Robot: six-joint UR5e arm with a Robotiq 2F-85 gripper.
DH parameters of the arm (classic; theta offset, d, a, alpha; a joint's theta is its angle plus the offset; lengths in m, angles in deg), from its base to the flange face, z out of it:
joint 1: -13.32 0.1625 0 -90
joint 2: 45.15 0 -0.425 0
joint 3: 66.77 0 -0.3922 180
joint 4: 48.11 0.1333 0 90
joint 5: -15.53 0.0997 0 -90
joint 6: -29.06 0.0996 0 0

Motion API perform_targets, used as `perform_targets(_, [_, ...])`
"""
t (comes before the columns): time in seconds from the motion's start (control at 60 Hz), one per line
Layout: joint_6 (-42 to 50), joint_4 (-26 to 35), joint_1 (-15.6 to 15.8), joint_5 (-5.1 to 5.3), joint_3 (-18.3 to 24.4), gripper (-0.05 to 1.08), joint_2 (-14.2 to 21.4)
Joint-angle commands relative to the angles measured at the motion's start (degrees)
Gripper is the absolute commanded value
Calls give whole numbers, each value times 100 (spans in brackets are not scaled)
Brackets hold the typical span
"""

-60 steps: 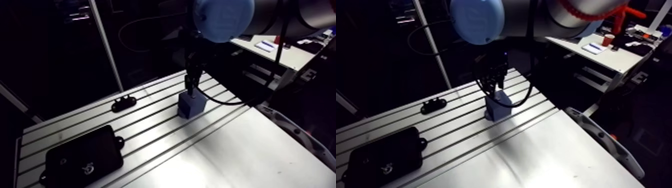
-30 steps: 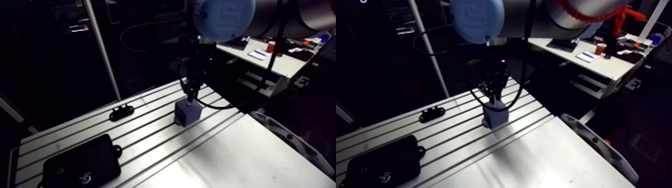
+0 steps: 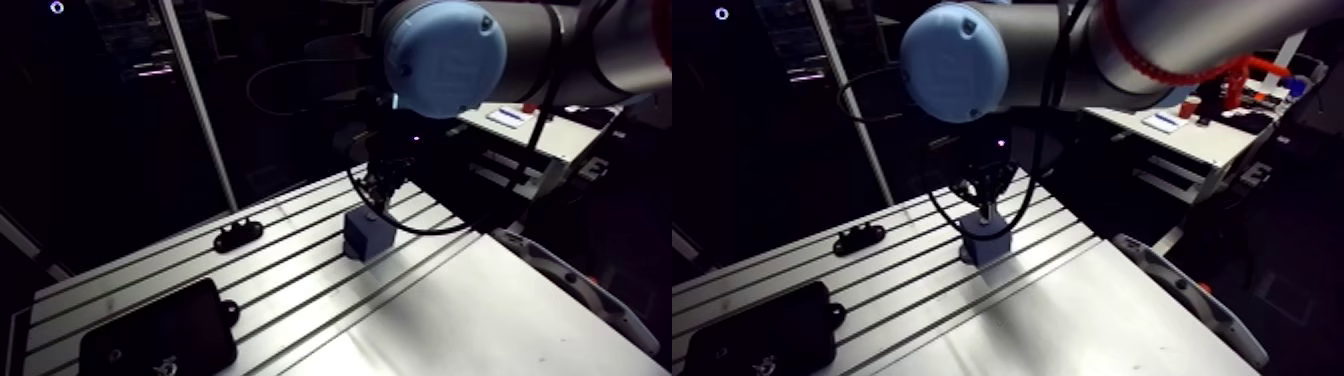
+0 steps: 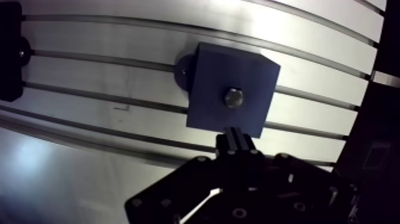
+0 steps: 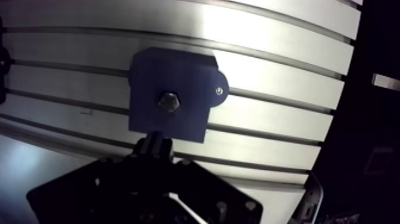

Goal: Pick up the M10 bolt and insert it into the hex recess until seated.

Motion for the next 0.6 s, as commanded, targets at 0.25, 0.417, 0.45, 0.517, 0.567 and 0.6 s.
perform_targets(0.25, [220, -111, 23, 16, -58, 107, -36])
perform_targets(0.417, [228, -136, 30, 9, -102, 107, -54])
perform_targets(0.45, [229, -137, 31, 9, -102, 107, -61])
perform_targets(0.517, [229, -137, 32, 9, -94, 107, -70])
perform_targets(0.567, [229, -130, 32, 9, -93, 107, -71])
perform_targets(0.6, [229, -136, 32, 9, -93, 107, -79])
